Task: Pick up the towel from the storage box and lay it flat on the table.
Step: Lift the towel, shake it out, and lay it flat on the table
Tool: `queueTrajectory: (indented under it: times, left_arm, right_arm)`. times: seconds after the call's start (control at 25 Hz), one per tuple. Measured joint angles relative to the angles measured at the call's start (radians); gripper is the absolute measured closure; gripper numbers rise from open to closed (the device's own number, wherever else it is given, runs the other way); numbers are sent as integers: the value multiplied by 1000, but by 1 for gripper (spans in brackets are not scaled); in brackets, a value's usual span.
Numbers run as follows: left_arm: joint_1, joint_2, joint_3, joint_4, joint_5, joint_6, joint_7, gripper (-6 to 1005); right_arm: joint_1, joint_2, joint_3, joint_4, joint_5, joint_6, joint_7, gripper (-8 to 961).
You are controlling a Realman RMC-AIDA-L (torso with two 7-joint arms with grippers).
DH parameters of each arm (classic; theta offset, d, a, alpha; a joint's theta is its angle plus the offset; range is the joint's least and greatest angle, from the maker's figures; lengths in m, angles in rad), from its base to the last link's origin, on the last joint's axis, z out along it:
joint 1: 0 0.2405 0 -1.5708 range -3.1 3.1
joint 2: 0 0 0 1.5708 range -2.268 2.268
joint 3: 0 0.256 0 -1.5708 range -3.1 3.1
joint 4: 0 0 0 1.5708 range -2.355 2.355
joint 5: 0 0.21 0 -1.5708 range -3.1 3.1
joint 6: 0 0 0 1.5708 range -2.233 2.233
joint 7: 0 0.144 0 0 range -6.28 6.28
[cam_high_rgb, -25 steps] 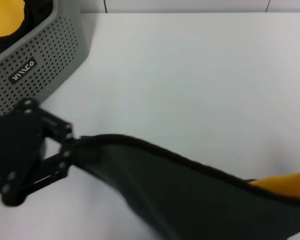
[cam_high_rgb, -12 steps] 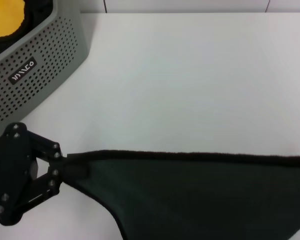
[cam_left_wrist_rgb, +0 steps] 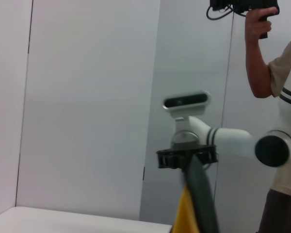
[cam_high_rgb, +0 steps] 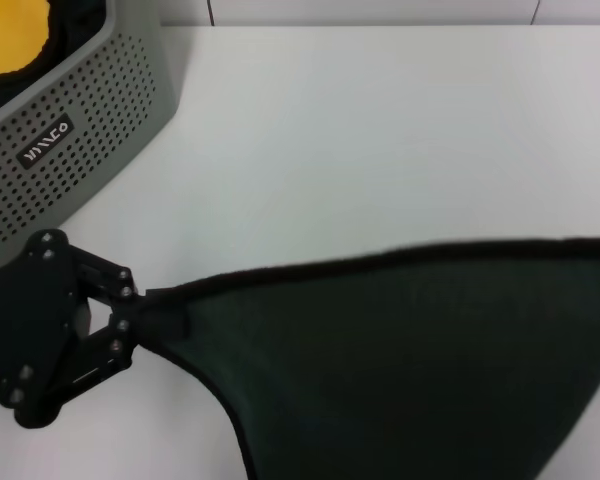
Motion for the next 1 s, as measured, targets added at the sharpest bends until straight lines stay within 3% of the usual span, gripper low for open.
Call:
queueTrajectory:
  times: [0.24,0.36,0.52,0.84,1.0]
  left_arm:
    - [-34,-16,-8,-68,22,-1,37,986]
    - [-47,-18,-9,-89,31,-2,46,987]
    - [-65,-18,-10,-119,40,-3,71,987]
    - [-81,-8,-12,-131,55,-3,73,987]
    - [-83,-6,-18,-123,81,-3,61,986]
  right_arm:
    - [160,-35,30,-46,-139,-6,158,938]
    - [229,-42,35,-96,-240,-6,234,938]
    - [279,-53,37,-161,-315,-5,288,938]
    - [371,-129,10,-275,-366,-9,397,938]
    - [382,-136,-29,-304,-366,-9,417,938]
